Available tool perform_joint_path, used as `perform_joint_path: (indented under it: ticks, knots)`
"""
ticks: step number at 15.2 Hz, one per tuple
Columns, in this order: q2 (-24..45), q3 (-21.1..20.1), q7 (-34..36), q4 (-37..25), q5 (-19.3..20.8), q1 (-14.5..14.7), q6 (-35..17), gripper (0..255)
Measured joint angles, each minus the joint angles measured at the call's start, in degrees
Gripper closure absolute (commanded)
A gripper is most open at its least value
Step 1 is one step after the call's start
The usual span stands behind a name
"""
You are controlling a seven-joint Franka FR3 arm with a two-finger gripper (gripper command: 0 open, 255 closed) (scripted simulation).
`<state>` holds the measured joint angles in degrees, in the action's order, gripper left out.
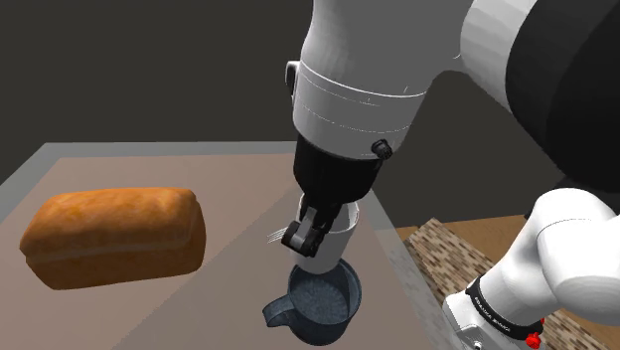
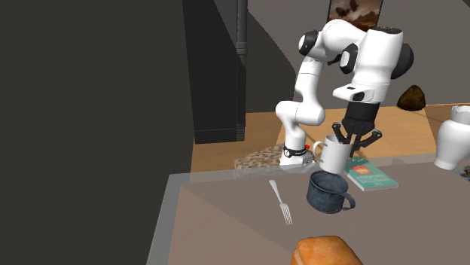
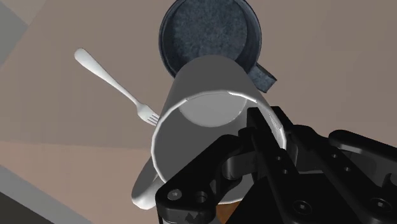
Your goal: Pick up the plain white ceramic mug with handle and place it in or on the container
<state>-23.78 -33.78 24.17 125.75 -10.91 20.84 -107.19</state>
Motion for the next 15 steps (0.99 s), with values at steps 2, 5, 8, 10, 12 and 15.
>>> perform_joint_path:
  ticks: [2, 5, 8, 10, 12, 15]
  knots:
    - [0.15, -0.26, 0.05, 1.3, -0.09, 0.05, -1.43, 255]
    - [0.41, -0.63, 0.04, 3.39, -0.22, 0.11, -3.77, 255]
    - [1.0, -1.24, 0.31, 5.26, -0.27, 0.14, -6.21, 255]
    - [1.51, -1.55, 0.39, 6.19, -0.19, 0.07, -7.61, 255]
    - [1.83, -1.94, 0.55, 7.62, -0.28, 0.14, -9.35, 255]
    - [2.25, -2.19, 0.61, 8.55, -0.22, 0.07, -10.7, 255]
